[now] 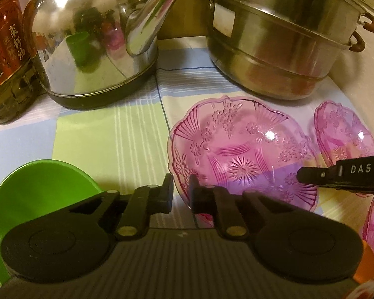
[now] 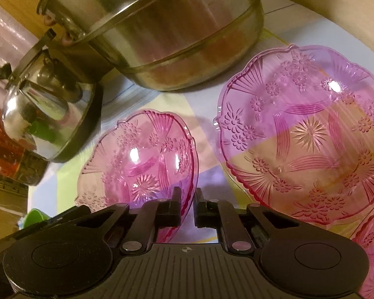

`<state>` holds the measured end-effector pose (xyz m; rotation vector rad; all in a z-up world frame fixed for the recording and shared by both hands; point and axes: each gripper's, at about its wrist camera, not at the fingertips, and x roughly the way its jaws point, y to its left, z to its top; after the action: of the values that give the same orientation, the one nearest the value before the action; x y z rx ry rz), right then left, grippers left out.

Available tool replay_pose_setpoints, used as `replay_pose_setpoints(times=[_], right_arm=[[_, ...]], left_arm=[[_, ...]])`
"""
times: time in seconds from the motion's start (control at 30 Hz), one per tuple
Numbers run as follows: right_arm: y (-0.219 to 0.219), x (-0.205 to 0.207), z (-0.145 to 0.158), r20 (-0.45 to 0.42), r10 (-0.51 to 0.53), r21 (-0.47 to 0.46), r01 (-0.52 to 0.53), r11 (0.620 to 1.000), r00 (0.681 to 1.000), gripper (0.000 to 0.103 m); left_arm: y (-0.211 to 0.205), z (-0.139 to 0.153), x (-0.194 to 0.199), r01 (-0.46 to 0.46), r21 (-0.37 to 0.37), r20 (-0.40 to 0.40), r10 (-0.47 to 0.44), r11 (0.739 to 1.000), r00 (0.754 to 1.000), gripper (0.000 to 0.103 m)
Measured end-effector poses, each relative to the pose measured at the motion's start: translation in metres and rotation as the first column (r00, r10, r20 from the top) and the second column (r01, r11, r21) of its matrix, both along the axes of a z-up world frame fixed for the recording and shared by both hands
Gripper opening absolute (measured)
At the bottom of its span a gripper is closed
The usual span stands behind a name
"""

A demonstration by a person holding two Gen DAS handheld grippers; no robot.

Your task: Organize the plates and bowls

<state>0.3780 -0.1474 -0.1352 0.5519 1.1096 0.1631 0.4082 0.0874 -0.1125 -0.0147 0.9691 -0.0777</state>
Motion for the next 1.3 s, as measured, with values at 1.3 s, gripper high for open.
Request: replay_pose_setpoints(times=[1.3], right_arm=[[-0.135,-0.168,0.124,0.166,-0.076,-0.054,0.086,0.995,0.983,0.01]], left_arm=[[-0.132,0.108,-0.139,0.147,-0.178,0.157,-0.119,0.973,0.98,0.011]])
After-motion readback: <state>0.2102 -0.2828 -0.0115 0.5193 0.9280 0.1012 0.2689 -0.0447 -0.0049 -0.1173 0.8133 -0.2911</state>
